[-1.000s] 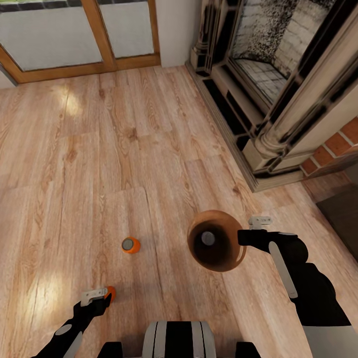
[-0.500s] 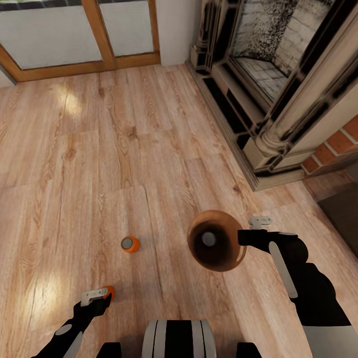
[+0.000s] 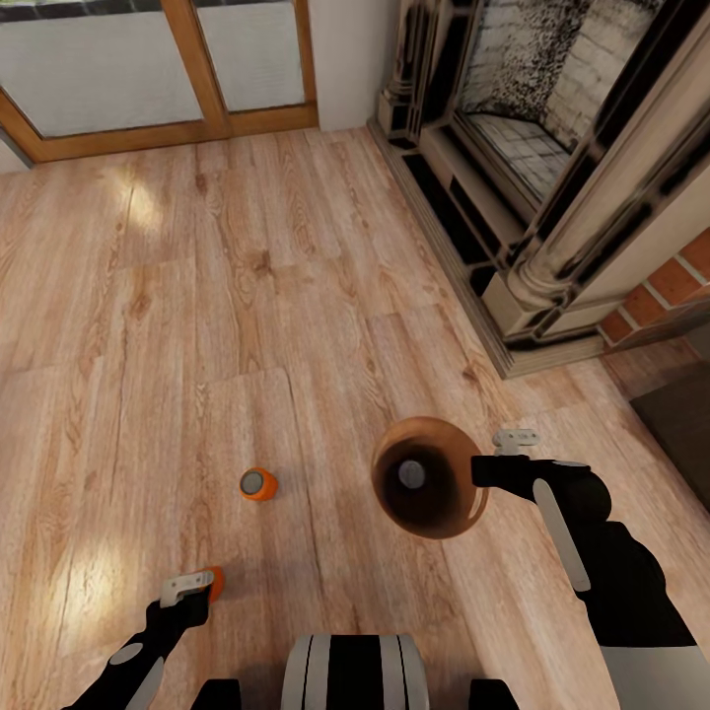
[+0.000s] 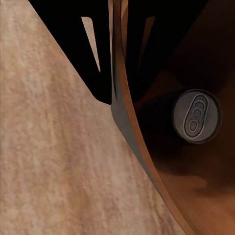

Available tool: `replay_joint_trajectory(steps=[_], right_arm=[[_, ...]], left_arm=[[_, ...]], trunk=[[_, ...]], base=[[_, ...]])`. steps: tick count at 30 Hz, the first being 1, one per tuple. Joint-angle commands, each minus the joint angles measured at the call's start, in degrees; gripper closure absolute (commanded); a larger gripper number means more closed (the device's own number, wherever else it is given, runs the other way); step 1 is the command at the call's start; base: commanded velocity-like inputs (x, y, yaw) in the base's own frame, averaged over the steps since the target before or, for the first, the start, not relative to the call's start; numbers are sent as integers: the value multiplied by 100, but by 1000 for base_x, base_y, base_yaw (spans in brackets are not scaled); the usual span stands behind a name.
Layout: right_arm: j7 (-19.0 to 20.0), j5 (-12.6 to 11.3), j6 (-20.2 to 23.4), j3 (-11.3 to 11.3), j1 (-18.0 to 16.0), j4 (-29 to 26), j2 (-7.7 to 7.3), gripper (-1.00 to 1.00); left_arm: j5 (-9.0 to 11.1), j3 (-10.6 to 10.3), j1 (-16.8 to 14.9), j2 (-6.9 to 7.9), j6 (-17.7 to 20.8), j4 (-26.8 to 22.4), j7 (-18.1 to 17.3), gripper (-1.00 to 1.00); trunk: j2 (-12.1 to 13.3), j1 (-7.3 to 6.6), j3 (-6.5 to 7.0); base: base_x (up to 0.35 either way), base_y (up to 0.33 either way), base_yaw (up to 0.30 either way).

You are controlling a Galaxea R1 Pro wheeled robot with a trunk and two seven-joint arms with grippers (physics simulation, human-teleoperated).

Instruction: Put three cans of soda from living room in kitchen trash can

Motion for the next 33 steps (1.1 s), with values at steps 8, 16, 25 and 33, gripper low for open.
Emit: replay_joint_trajectory(steps=[8,16,25,33], right_arm=[[33,-148,3,0,-1,0,1,100],[33,-147,3,0,-1,0,1,100],[33,-147,3,0,-1,0,1,100],[33,-149,3,0,-1,0,1,100]], left_arm=[[-8,-3,0,0,-1,-1,-2,100],[-8,-3,0,0,-1,-1,-2,100],[-8,-3,0,0,-1,-1,-2,100],[-8,-3,0,0,-1,-1,-2,100]], trunk=[[200,-110,90],[521,-286,234],[882,-484,395],[1203,-659,545]], base=[[0,0,0],[0,0,0],[0,0,0],[0,0,0]])
